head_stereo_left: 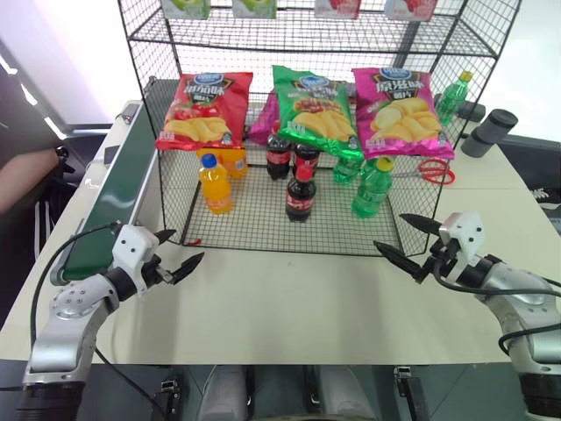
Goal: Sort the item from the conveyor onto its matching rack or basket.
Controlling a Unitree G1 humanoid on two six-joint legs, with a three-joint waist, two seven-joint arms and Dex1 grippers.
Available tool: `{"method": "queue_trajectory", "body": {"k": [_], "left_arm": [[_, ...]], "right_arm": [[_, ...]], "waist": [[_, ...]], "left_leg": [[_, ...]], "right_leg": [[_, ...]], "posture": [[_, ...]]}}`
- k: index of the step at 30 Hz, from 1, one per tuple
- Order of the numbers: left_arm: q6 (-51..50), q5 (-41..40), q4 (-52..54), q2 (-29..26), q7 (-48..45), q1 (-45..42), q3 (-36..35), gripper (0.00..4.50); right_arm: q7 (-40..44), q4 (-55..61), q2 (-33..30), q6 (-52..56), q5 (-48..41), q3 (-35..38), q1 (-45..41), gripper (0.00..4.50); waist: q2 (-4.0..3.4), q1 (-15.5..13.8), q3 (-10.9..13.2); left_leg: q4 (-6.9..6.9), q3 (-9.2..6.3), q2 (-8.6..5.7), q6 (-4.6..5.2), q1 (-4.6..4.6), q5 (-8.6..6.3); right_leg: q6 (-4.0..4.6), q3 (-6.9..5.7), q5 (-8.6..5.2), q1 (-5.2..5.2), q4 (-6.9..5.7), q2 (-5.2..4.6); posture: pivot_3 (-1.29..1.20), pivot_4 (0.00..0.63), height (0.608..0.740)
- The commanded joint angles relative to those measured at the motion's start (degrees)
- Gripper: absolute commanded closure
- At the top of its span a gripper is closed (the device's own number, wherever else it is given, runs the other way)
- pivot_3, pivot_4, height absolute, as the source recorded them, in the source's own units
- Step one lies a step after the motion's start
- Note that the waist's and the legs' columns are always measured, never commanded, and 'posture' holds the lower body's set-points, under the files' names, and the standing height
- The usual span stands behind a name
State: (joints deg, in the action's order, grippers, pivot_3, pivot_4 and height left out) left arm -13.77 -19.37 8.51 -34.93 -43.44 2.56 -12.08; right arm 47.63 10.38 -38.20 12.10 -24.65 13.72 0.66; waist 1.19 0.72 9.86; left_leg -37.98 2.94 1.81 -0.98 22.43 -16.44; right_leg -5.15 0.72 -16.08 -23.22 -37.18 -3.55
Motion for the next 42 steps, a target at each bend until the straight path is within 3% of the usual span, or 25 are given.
{"method": "queue_trajectory", "body": {"k": [1,42], "left_arm": [[-0.45,-0.97,1.57,-0.84,-0.26,0.17,-1.26,0.0],[-0.77,-1.4,1.7,0.53,1.4,0.32,-1.51,0.0]], "right_arm": [[0.15,1.87,-0.22,-0.31,-0.87,1.36,0.09,0.06],[1.24,-0.78,0.67,-1.62,0.16,-0.54,-1.53,0.06]], "waist": [[0.0,0.0,0.0],[0.0,0.02,0.0]], "left_leg": [[0.0,0.0,0.0,0.0,0.0,0.0],[-0.03,0.01,0.0,0.0,-0.01,0.0]], "right_leg": [[0.0,0.0,0.0,0.0,0.0,0.0],[-0.02,0.0,0.01,0.02,-0.02,0.06]], "posture": [[0.0,0.15,0.74],[0.0,0.15,0.74]]}}
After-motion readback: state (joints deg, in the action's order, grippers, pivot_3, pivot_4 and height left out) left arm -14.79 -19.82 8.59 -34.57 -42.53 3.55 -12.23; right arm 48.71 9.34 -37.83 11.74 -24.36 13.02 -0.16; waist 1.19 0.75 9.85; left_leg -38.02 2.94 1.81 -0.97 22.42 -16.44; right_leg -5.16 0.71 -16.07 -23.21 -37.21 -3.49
